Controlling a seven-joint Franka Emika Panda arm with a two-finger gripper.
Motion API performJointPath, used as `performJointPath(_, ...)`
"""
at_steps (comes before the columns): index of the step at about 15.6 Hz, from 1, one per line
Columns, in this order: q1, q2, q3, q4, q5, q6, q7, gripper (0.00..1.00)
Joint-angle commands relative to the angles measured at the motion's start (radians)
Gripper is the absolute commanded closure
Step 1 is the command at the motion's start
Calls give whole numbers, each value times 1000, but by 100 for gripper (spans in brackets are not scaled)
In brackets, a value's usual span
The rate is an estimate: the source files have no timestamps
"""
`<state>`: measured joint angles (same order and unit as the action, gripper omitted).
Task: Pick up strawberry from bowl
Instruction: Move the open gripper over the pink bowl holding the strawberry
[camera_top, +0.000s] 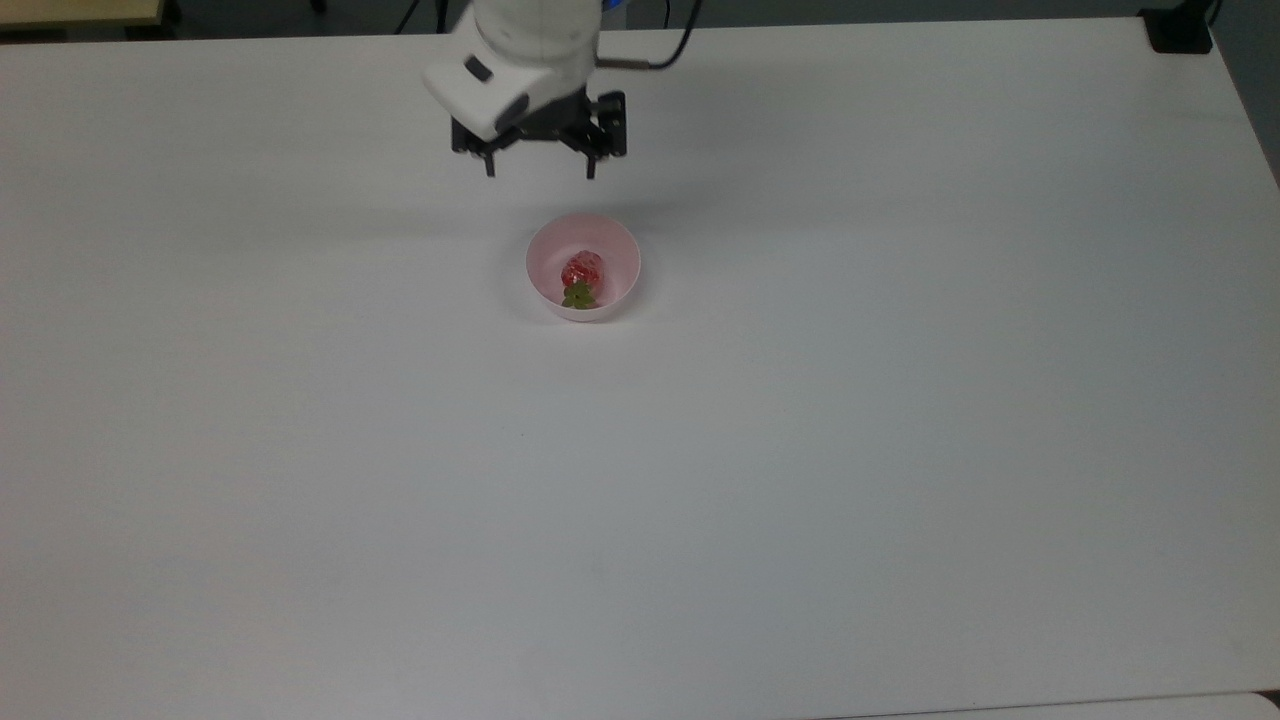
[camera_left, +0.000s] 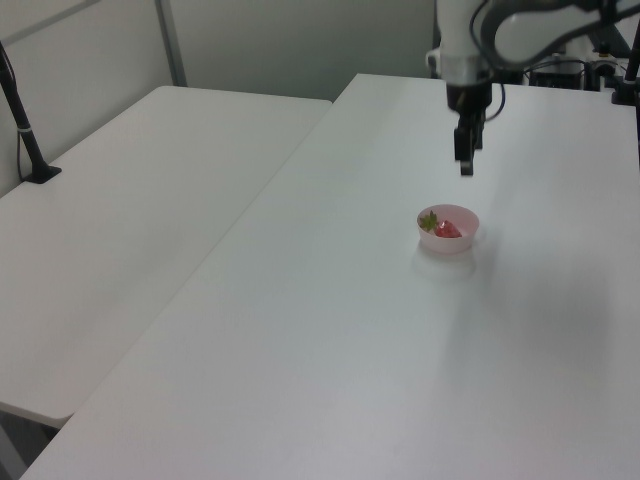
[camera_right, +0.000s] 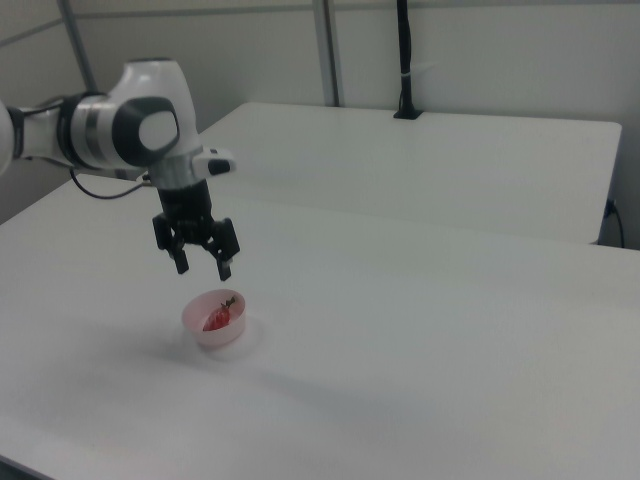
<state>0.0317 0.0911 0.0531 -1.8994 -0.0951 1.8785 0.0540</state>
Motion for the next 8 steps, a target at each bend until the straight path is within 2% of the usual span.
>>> performJointPath(1,4,36,1,-9,18,73,45,47)
performJointPath(4,48,88,1,-7,31,148,163,48)
performJointPath(8,70,143,1,-6,31,166,214,41)
